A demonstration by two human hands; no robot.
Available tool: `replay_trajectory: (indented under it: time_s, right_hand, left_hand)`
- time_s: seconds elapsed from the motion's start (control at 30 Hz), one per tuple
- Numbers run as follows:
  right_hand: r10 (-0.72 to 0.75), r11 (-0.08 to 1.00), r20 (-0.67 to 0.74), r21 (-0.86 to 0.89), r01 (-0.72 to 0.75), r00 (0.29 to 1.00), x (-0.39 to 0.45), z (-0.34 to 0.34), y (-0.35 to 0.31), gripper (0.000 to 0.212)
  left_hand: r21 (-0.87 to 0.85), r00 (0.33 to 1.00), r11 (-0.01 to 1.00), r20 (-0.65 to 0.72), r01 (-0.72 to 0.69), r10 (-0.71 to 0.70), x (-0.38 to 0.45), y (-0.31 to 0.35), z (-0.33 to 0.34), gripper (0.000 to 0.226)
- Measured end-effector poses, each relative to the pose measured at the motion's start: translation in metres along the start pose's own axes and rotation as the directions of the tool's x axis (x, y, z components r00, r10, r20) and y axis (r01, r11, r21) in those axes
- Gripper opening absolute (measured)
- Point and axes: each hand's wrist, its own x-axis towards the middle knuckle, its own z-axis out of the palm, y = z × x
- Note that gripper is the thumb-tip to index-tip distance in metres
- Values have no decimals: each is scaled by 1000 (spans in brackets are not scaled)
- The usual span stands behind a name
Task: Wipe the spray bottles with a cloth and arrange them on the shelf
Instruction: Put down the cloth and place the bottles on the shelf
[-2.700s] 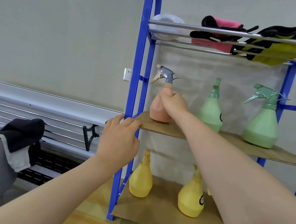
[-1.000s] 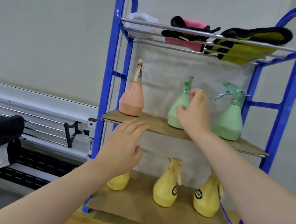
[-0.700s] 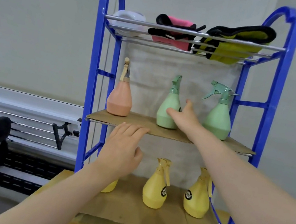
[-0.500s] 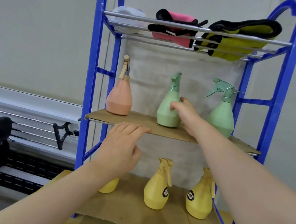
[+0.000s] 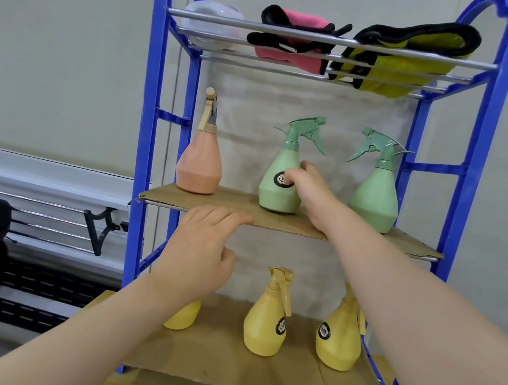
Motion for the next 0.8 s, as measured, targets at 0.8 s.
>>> replay_trajectory:
  time_s: [0.8]
  right_hand:
    - [-144, 873, -179, -486, 40, 973, -3, -2, 9, 88]
  left_hand:
    - [20, 999, 1000, 33, 12, -12, 0, 4, -2, 59]
